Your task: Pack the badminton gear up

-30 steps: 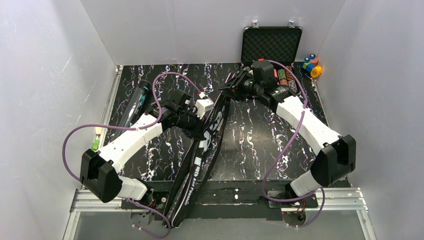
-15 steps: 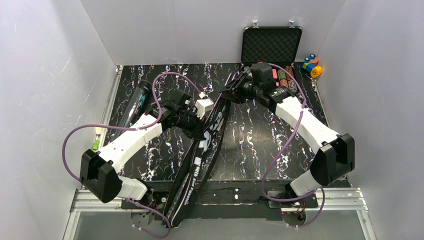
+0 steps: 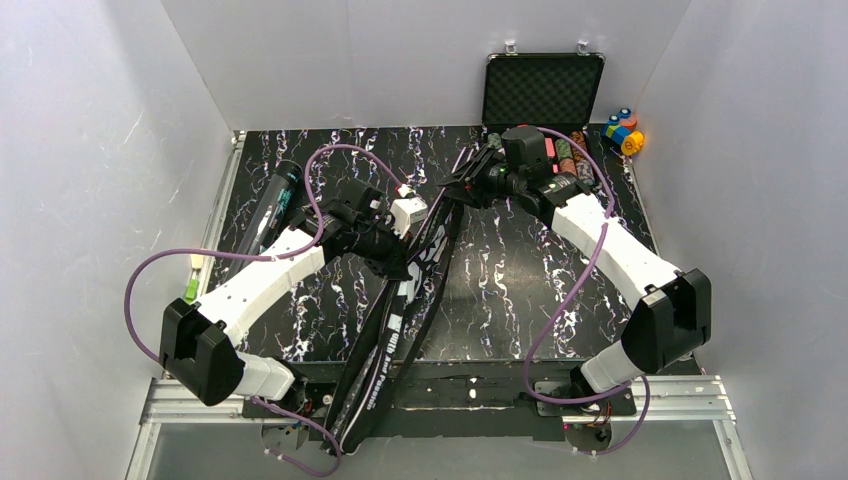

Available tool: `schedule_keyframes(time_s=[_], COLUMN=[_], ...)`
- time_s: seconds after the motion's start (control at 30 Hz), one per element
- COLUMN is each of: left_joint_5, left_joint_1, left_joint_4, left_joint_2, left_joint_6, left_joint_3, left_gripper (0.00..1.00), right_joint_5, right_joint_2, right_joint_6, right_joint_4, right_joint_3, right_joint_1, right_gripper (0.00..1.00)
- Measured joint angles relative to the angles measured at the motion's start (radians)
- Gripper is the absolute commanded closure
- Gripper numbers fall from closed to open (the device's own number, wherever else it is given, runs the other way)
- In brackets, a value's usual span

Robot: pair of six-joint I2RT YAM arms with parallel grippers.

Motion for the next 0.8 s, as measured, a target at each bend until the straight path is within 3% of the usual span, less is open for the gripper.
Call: schedule_keyframes(time_s=[0.3,0.57,0.8], left_joint_5=[-0.001,-0.011,-0.018], left_joint_1=[0.0,0.0,0.0], left_joint_4=[-0.002,-0.001,-0.002], left_joint_2=[0.0,-0.005,-0.009], left_joint_6=[0.0,0.002,0.003], left_joint_3=[0.0,0.0,-0.002], left_gripper=[1.0,1.0,1.0], right_joint_5=[0.015,0.015,0.014], right_joint_2=[-0.011,-0.011,-0.011], right_joint_6=[-0.009,-0.01,-0.012], right_joint_4=[-0.012,-0.013,-0.005], right_joint_3=[-0.026,-0.033,-0.045], right_joint_1=[-0.021,-0.044,-0.048], right_gripper=[0.7,0.87,0.93])
